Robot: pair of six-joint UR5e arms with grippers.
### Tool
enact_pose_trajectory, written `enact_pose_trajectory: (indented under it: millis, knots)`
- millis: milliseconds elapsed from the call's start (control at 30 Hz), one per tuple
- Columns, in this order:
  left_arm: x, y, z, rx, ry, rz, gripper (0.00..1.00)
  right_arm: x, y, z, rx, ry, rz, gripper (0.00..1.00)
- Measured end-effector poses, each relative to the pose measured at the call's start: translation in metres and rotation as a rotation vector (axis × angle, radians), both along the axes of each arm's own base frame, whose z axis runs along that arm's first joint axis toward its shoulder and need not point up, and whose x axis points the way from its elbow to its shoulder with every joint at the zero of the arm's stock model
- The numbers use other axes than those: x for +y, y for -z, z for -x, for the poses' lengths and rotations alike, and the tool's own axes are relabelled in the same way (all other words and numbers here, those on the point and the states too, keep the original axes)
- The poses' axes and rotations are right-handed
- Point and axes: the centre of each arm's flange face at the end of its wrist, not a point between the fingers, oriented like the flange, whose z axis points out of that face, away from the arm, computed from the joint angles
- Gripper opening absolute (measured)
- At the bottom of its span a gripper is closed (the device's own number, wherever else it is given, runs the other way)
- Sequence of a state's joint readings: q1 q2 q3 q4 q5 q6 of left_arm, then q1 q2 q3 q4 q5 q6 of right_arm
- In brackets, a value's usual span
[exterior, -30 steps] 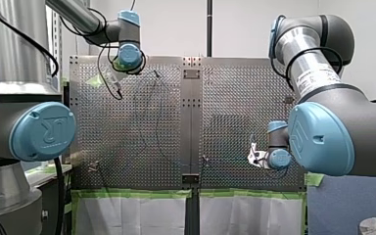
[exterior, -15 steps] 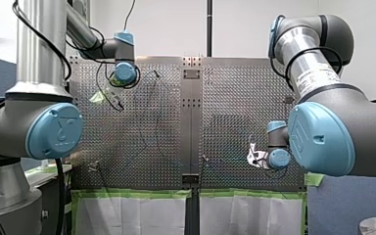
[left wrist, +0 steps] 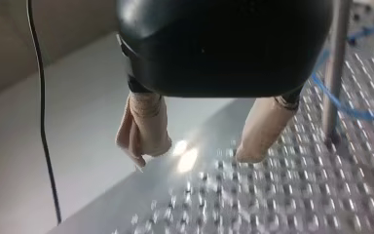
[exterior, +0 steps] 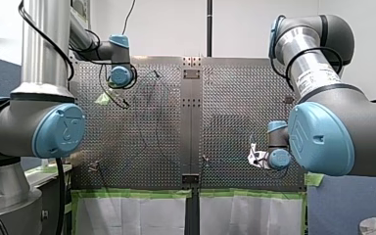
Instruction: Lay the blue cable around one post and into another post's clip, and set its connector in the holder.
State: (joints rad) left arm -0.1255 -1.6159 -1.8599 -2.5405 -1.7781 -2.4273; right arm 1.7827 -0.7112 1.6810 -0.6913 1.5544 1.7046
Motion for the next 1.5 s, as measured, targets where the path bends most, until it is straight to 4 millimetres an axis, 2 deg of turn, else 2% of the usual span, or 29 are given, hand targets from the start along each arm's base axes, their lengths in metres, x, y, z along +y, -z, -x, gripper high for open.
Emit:
enact_pose_trajectory:
  millis: [400,600,800,1233,1500]
  knots:
    - [-0.023,-0.002,0.006,-0.008,0.162,0.079,1.0,-0.001,0.0,0.002,-0.001,0.006,0.0,0.2]
    - [-0.034,0.01,0.008,0.045,0.234,0.101,1.0,-0.003,-0.001,0.003,-0.012,0.011,0.01,0.2]
    - [-0.041,0.018,0.013,0.104,0.282,0.049,1.0,-0.005,-0.002,0.005,-0.021,0.015,0.017,0.2]
    - [-0.033,0.018,0.015,0.137,0.299,0.0,1.0,-0.006,-0.001,0.007,-0.018,0.015,0.016,0.2]
    - [-0.021,0.019,0.0,0.111,0.269,0.011,1.0,-0.006,-0.001,0.007,-0.015,0.014,0.016,0.2]
